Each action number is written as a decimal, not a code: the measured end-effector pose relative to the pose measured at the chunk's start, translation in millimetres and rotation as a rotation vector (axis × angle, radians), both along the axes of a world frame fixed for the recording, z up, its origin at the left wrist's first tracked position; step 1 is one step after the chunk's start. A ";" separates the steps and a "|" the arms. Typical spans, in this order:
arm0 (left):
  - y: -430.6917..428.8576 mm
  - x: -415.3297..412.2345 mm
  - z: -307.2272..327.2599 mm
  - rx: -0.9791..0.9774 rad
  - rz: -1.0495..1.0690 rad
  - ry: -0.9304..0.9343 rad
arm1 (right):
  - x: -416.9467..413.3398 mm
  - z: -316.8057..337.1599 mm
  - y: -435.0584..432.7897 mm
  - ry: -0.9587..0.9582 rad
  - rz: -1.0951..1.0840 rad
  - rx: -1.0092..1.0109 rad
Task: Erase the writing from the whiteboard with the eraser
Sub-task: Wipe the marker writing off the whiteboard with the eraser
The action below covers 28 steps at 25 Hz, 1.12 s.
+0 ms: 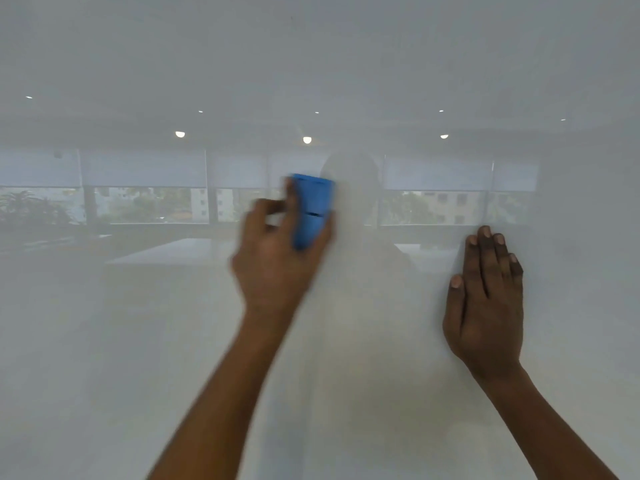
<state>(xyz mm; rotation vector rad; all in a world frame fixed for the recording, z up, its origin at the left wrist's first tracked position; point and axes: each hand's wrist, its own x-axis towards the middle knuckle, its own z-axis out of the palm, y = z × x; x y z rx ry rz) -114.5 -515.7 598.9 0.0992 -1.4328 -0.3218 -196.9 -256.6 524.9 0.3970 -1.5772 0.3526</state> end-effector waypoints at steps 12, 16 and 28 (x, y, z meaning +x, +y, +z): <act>49.5 -15.2 31.6 0.060 -0.123 -0.017 | 1.1 0.4 -6.8 -0.008 -0.044 -0.009; 94.1 -22.3 9.3 -0.391 -0.108 -0.021 | 0.3 1.1 -1.2 -0.024 -0.006 0.002; -108.1 27.5 72.7 0.427 -0.197 0.069 | 0.9 0.4 -6.6 -0.006 -0.048 -0.016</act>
